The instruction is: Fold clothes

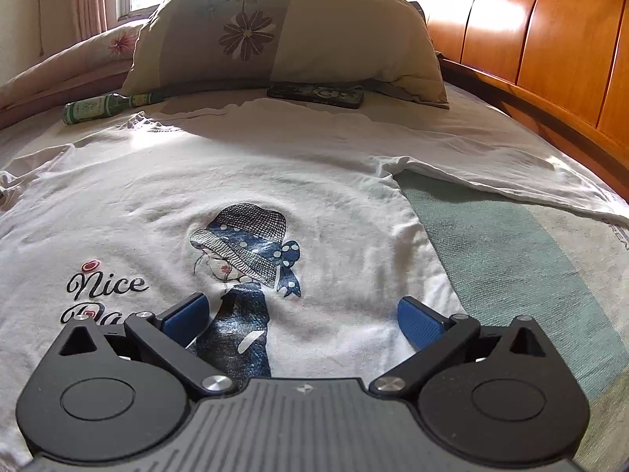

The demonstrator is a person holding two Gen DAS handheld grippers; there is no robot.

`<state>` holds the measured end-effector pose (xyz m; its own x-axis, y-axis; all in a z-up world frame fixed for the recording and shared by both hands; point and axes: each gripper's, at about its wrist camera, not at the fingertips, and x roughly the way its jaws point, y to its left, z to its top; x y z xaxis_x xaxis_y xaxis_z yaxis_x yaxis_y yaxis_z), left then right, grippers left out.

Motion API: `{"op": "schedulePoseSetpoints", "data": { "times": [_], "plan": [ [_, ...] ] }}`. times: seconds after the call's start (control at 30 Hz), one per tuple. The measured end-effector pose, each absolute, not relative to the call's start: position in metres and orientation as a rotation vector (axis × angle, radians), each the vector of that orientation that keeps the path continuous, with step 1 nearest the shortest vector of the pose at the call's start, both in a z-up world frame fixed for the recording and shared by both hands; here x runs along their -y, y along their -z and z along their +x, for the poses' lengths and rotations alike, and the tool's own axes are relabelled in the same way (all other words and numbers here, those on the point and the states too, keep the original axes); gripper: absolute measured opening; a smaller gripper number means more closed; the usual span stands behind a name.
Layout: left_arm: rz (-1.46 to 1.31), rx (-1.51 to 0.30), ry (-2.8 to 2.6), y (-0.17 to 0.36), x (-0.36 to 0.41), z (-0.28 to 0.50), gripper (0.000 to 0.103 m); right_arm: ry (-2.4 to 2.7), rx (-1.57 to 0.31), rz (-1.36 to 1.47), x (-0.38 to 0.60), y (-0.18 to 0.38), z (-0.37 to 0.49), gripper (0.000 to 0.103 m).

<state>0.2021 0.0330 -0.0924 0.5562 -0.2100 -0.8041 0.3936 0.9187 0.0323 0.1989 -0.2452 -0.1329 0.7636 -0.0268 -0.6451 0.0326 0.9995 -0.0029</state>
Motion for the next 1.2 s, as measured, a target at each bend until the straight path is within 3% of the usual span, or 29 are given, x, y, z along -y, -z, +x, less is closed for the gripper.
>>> {"op": "schedulePoseSetpoints", "data": {
  "times": [0.17, 0.37, 0.7, 0.97, 1.2],
  "plan": [
    [0.213, -0.828, 0.419, 0.085, -0.023, 0.193, 0.102, 0.032, -0.764, 0.006, 0.246, 0.122, 0.199, 0.103],
    [0.232, -0.858, 0.4, 0.106, -0.018, 0.182, 0.102, -0.085, -0.715, -0.038, 0.225, 0.1, 0.151, 0.103],
    [0.159, -0.856, 0.4, 0.109, -0.048, 0.137, 0.102, -0.114, -0.742, -0.018, 0.209, 0.126, 0.112, 0.103],
    [0.079, -0.78, 0.444, 0.087, -0.05, 0.154, 0.102, -0.061, -0.728, 0.01, 0.205, 0.128, 0.109, 0.103],
    [0.02, -0.824, 0.487, 0.104, -0.041, 0.157, 0.102, -0.033, -0.727, 0.017, 0.204, 0.127, 0.106, 0.103]
  ]
}}
